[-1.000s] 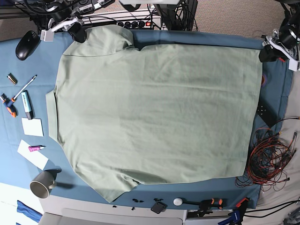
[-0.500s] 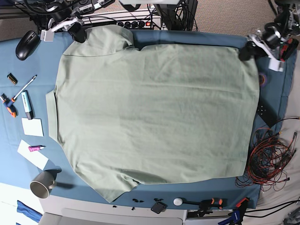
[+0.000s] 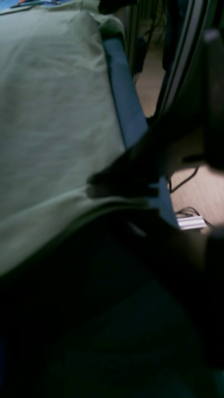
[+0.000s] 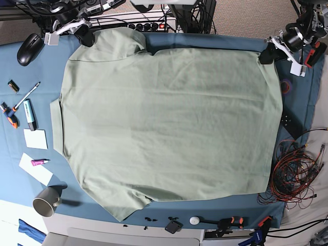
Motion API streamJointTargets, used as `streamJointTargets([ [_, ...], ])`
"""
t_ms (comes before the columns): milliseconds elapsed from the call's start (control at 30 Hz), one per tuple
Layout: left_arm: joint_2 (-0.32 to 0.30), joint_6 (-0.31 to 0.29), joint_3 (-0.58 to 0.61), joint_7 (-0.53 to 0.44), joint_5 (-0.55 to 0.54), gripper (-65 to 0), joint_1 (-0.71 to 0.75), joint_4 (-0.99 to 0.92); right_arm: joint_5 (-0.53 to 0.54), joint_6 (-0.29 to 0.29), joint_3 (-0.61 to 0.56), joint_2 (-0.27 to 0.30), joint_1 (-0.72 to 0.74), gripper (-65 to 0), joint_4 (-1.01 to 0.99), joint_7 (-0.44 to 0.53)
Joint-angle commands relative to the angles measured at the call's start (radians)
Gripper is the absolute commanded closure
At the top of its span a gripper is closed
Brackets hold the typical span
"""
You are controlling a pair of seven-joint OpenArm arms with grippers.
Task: Fold the T-shirt properly
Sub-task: 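Grasp the shirt's shoulder edges with both grippers, then lift the shoulder edge with both grippers and pull it taut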
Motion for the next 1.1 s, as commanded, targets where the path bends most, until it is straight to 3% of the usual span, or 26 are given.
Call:
streamJointTargets([
  [0,-0.009,0.008,0.001,0.031,0.048,0.0,0.014,0.002,-0.046,-0.010,0.002,0.003,-0.014,0.0,0.003,-0.023],
  [300,-0.010,0.012,-0.015,0.017,0.069,0.0,0.014,0.002,-0.047,0.084,0.002,0.003,-0.013,0.0,0.003,-0.023],
  [500,-0.015,0.012,-0.017,0.019,0.069,0.0,0.014,0.002,-0.047,0.085,0.026,0.003,-0.014,0.0,0.004,-0.023],
  [767,-0.015,0.012,-0.017,0.025,0.069,0.0,0.014,0.002,-0.038,0.084,0.185,0.023,-0.015,0.0,0.005,-0.032],
  [1067,-0.029,0.012,-0.017,0.066,0.064,0.0,0.031,0.003,-0.035,0.084,0.200,0.042,-0.027,0.0,0.005,-0.043],
])
